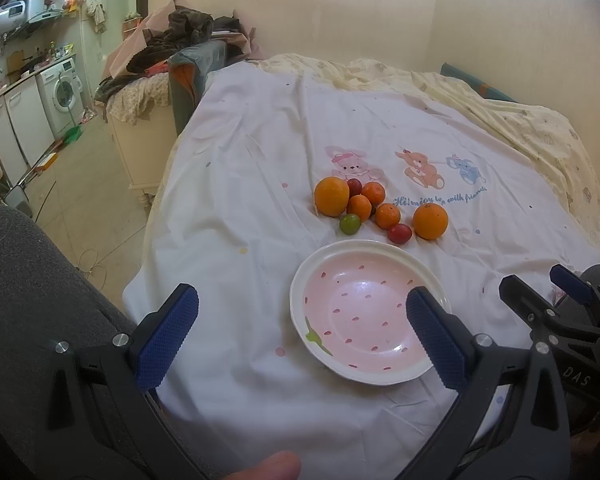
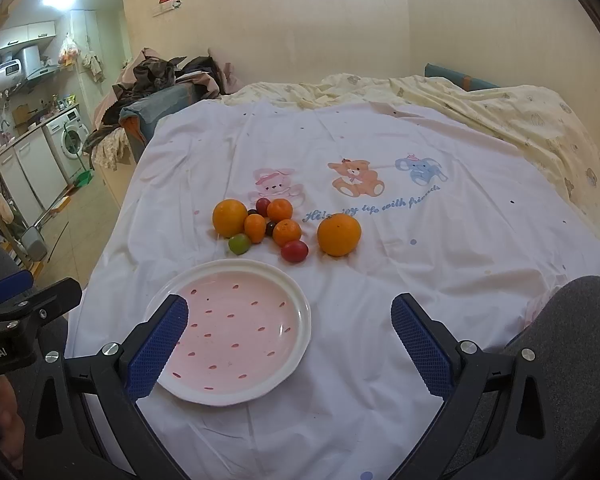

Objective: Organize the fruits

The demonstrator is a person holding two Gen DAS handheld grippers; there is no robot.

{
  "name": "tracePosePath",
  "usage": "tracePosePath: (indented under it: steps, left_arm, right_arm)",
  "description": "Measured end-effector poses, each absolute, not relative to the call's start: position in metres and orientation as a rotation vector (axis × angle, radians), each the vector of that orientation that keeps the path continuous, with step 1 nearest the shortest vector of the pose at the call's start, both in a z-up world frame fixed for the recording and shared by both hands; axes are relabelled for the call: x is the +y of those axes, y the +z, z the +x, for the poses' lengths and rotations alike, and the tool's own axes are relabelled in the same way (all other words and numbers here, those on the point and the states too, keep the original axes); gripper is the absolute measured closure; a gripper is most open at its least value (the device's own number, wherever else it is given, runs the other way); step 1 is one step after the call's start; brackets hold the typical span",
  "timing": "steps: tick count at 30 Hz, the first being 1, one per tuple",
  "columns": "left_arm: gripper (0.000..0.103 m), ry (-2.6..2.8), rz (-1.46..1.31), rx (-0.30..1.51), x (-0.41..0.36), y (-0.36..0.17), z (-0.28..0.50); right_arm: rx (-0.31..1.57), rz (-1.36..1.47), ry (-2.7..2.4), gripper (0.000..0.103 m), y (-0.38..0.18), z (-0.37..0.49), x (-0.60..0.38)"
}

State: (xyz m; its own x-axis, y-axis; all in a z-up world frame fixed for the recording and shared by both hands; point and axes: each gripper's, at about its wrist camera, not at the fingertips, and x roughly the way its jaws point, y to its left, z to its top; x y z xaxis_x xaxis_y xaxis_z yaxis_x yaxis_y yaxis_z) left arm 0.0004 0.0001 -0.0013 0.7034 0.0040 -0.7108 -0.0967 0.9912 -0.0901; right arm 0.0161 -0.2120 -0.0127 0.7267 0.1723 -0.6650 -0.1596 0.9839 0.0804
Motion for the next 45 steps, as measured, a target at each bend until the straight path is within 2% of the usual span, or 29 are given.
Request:
tracePosePath:
  steps: [45]
  left_arm:
    - [0.000, 0.059, -0.121, 0.796, -0.0025, -0.0037, -0.0005]
  right_arm:
    - [0.732, 0.012, 0.181, 0.000, -0.0127, 0.0160, -0.2122]
